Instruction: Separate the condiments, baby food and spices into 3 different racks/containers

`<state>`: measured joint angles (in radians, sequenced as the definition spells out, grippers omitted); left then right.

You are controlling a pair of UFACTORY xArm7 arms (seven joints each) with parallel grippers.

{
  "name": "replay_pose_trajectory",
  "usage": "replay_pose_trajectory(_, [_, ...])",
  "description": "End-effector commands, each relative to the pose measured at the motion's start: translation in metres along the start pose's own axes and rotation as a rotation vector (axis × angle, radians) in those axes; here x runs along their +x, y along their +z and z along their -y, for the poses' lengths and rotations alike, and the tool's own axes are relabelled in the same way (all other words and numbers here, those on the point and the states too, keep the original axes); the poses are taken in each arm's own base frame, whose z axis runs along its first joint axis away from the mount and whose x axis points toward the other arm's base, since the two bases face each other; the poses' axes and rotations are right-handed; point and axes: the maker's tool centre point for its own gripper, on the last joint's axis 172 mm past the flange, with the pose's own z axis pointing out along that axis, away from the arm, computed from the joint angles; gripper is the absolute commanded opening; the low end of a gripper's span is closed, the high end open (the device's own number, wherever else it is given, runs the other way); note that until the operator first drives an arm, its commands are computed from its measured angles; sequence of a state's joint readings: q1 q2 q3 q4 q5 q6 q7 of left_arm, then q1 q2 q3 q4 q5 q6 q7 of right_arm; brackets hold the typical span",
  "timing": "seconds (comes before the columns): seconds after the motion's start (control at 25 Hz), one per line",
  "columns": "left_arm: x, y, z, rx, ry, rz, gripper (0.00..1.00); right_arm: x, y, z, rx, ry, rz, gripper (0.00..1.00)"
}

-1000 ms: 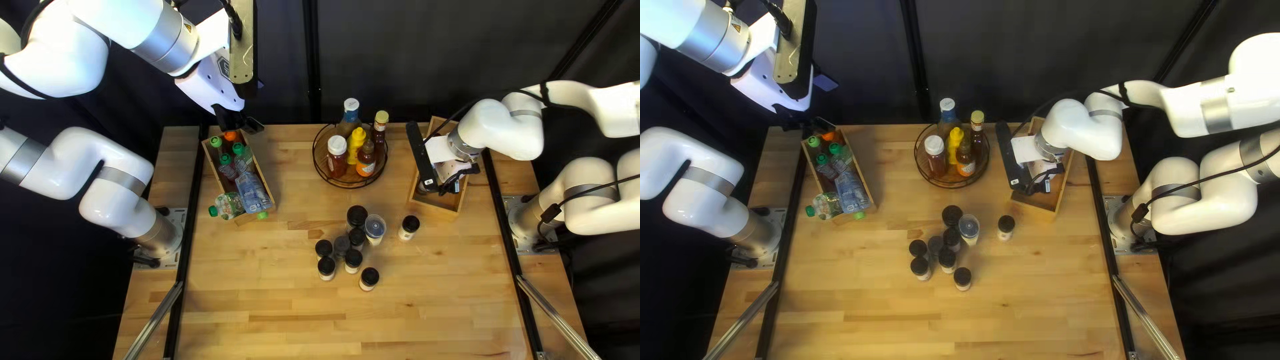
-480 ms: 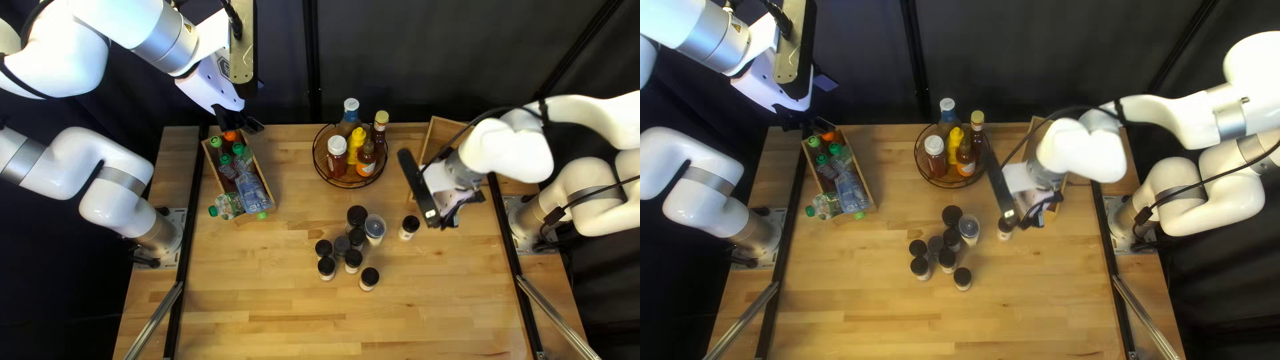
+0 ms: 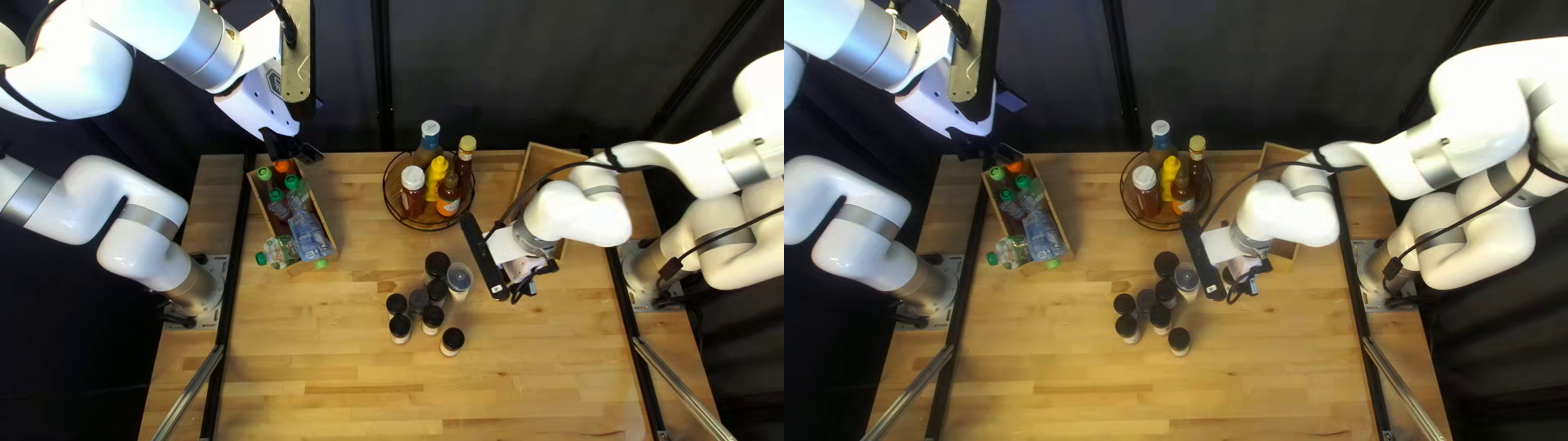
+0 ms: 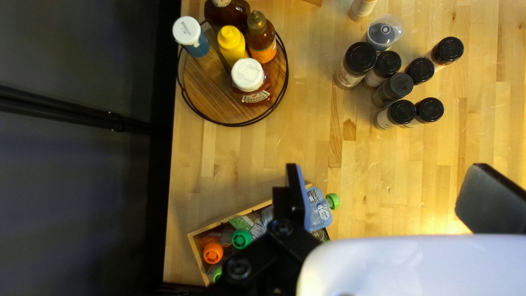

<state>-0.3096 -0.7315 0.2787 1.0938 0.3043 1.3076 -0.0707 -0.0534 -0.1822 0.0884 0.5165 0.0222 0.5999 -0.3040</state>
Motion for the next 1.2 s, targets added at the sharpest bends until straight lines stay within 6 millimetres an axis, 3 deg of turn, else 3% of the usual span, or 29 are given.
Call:
replay_pose_trajectory(0.04, [0.000, 0.000, 0.000, 0.000, 0.000, 0.000, 1.00, 0.000, -0.001, 0.002, 0.002, -0.001, 0.004, 0.05])
replay_pose_trajectory(0.08, [0.000, 0.000, 0.000, 0.000, 0.000, 0.000, 1.00, 0.000, -0.002, 0.003, 0.001, -0.002, 0.004, 0.00])
replay_pose_trajectory(0.2, [0.000, 0.000, 0.000, 0.000, 0.000, 0.000, 1.00, 0.000, -0.005, 0.007, 0.001, -0.010, 0.004, 0.00])
replay_pose_trajectory(0.32, [0.000, 0.000, 0.000, 0.000, 0.000, 0.000, 1.00, 0.002, -0.024, 0.018, -0.004, -0.019, -0.003, 0.00])
replay_pose_trajectory(0.44, [0.000, 0.000, 0.000, 0.000, 0.000, 0.000, 1.00, 0.005, -0.070, 0.031, -0.030, -0.023, -0.028, 0.00])
replay_pose_trajectory(0.56, [0.000, 0.000, 0.000, 0.000, 0.000, 0.000, 1.00, 0.002, -0.107, 0.030, -0.047, -0.011, -0.036, 0.00])
replay_pose_trajectory(0.68, [0.000, 0.000, 0.000, 0.000, 0.000, 0.000, 1.00, -0.010, -0.130, 0.022, -0.066, 0.023, -0.029, 0.00])
replay_pose_trajectory(0.92, [0.000, 0.000, 0.000, 0.000, 0.000, 0.000, 1.00, -0.058, -0.138, -0.003, -0.078, 0.134, 0.034, 0.00])
replay_pose_trajectory(1.2, [0.000, 0.000, 0.000, 0.000, 0.000, 0.000, 1.00, -0.106, -0.121, -0.019, -0.087, 0.253, 0.094, 0.00])
